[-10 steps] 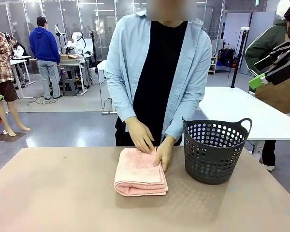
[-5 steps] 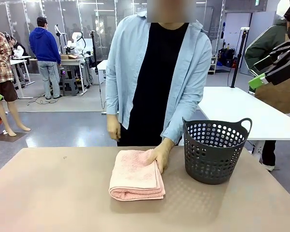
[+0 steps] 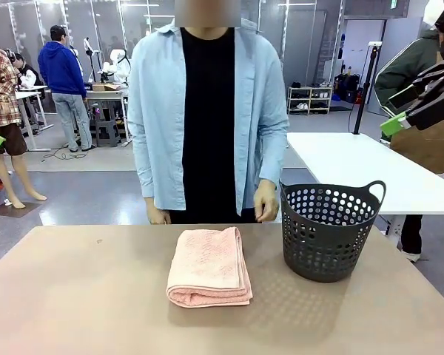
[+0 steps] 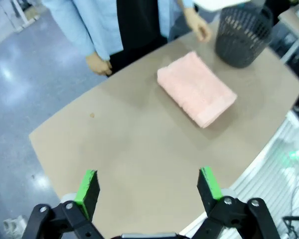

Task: Fold the towel.
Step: Pick up the 100 cm Hotel Towel and place it on the left side of the table.

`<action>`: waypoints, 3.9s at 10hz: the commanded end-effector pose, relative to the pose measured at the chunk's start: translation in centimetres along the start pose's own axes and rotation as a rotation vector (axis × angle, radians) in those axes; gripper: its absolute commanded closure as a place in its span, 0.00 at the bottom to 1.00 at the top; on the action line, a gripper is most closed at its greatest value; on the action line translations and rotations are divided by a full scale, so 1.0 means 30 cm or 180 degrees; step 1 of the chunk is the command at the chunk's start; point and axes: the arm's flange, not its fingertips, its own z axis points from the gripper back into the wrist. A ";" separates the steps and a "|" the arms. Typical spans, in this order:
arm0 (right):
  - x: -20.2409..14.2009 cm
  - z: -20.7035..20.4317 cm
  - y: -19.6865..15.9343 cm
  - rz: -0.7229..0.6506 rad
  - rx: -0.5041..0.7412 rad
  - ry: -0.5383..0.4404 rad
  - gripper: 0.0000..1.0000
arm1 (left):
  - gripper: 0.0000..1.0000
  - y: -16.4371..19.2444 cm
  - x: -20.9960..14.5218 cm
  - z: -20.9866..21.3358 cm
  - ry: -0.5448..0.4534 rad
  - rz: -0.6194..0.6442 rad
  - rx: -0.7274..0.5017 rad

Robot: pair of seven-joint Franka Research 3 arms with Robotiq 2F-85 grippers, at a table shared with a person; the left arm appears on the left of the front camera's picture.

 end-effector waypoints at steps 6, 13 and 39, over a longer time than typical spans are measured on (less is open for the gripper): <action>0.004 0.002 0.001 -0.0020 -0.0021 0.0024 0.00 | 0.00 0.205 0.144 -0.500 0.0352 0.1117 -0.0778; 0.004 0.002 0.001 -0.0020 -0.0021 0.0024 0.00 | 0.00 0.149 -0.091 -0.977 0.0102 0.1735 -0.1519; 0.004 0.002 0.001 -0.0020 -0.0021 0.0024 0.00 | 0.00 -0.021 -0.188 -1.678 0.0443 0.2569 -0.1929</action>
